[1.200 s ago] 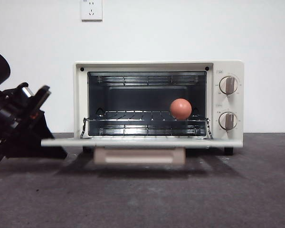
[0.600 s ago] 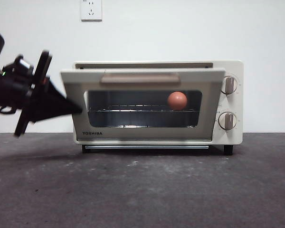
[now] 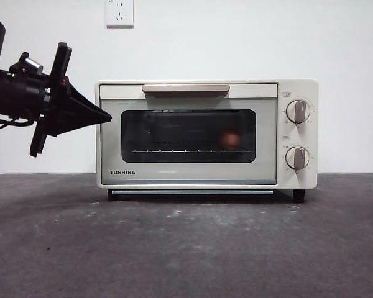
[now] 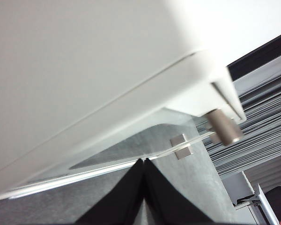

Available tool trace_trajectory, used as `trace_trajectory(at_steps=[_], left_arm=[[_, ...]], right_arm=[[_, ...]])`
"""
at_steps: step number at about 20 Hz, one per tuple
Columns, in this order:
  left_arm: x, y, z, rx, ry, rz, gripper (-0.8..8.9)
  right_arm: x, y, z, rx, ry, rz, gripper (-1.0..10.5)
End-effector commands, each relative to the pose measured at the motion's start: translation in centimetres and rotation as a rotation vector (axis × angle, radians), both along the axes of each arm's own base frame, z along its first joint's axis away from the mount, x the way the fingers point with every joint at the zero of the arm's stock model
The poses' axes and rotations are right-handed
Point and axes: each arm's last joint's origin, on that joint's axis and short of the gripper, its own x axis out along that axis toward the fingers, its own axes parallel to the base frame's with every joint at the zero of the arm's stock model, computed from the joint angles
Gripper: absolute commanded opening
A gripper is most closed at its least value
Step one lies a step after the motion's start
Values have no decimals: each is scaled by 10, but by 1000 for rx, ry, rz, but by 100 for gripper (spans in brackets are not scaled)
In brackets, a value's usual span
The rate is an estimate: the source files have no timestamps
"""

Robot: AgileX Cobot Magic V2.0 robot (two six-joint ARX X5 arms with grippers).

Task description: Eggoven

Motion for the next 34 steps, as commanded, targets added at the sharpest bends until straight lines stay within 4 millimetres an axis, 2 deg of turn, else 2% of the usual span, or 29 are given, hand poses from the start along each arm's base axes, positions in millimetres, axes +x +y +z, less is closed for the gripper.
trace_trajectory(at_steps=[1, 5, 8, 16, 22, 26, 28, 34], left_arm=[[-4, -5, 19, -3, -50, -14, 7], [-20, -10, 42, 41, -95, -42, 7], [-40, -14, 60, 131, -123, -28, 7], [-114, -15, 101, 402, -190, 36, 7], [-161, -3, 122, 475, -245, 95, 7], [-187, 4, 129, 487, -267, 113, 7], [-195, 7, 131, 491, -279, 119, 7], [-210, 11, 136, 483, -310, 130, 7]], right_arm=[[-1, 1, 4, 13, -3, 4, 310], [-1, 1, 3, 10, 9, 14, 310], [-1, 1, 2, 7, 26, 30, 310], [5, 5, -4, -34, 42, 41, 297], [19, 16, -39, -28, 53, 76, 227], [26, 21, -65, 31, -23, 99, 77], [29, 23, -73, 54, -63, 99, -2], [32, 25, -86, 48, -83, 97, 5]])
